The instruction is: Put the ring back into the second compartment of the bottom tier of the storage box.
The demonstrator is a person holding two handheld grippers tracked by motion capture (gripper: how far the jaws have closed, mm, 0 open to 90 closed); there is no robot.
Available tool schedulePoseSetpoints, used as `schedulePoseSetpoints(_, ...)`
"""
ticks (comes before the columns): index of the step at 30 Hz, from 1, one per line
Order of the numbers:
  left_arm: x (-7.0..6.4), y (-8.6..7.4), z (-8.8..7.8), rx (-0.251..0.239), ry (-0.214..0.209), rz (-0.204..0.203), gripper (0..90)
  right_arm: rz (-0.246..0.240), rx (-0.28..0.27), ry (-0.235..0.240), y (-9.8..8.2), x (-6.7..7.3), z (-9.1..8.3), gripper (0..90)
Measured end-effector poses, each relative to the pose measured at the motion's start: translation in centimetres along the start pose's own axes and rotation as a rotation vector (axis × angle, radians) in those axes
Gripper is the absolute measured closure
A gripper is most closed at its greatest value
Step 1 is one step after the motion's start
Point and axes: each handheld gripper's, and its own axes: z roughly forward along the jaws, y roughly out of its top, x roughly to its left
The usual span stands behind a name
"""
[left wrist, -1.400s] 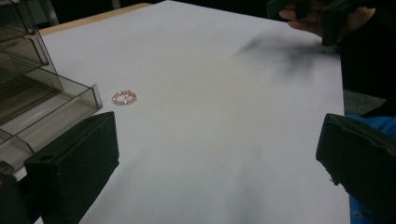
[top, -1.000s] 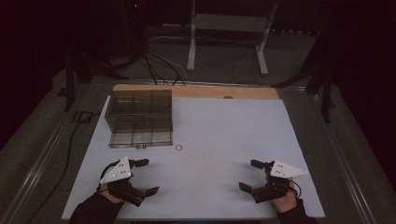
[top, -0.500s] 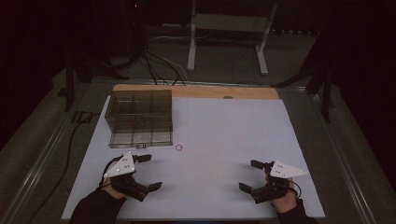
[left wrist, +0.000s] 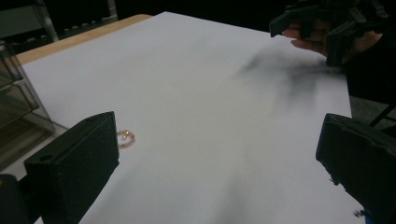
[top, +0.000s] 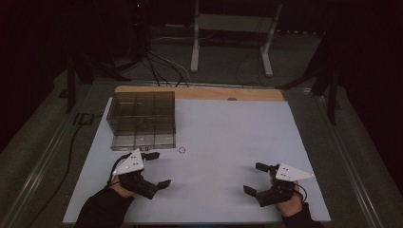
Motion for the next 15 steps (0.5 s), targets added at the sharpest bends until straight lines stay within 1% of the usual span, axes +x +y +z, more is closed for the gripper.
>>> schedulePoseSetpoints(2, 0.1, 0.2, 0.3, 0.001, 0.005, -0.002, 0.4, -0.001, 0.003, -0.001, 0.0, 0.0, 0.0, 0.0)
schedulePoseSetpoints(5, 0.2, 0.5, 0.7, -0.003, -0.005, -0.013, 0.4, 0.001, 0.0, -0.001, 0.0, 0.0, 0.0, 0.0)
schedulePoseSetpoints(7, 0.3, 0.7, 1.0, 0.002, -0.007, -0.007, 0.4, 0.001, 0.001, -0.001, 0.0, 0.0, 0.0, 0.0)
schedulePoseSetpoints(10, 0.5, 0.9, 1.3, -0.004, -0.016, -0.015, 0.4, 0.001, 0.003, -0.001, 0.0, -0.1, 0.0, 0.0)
schedulePoseSetpoints(13, 0.6, 1.2, 1.6, 0.002, -0.015, -0.01, 0.4, -0.001, 0.003, 0.0, 0.0, -0.1, 0.0, 0.0)
schedulePoseSetpoints(15, 0.8, 1.4, 1.9, -0.003, -0.016, -0.014, 0.5, 0.003, 0.004, -0.001, -0.1, -0.1, 0.0, 0.0)
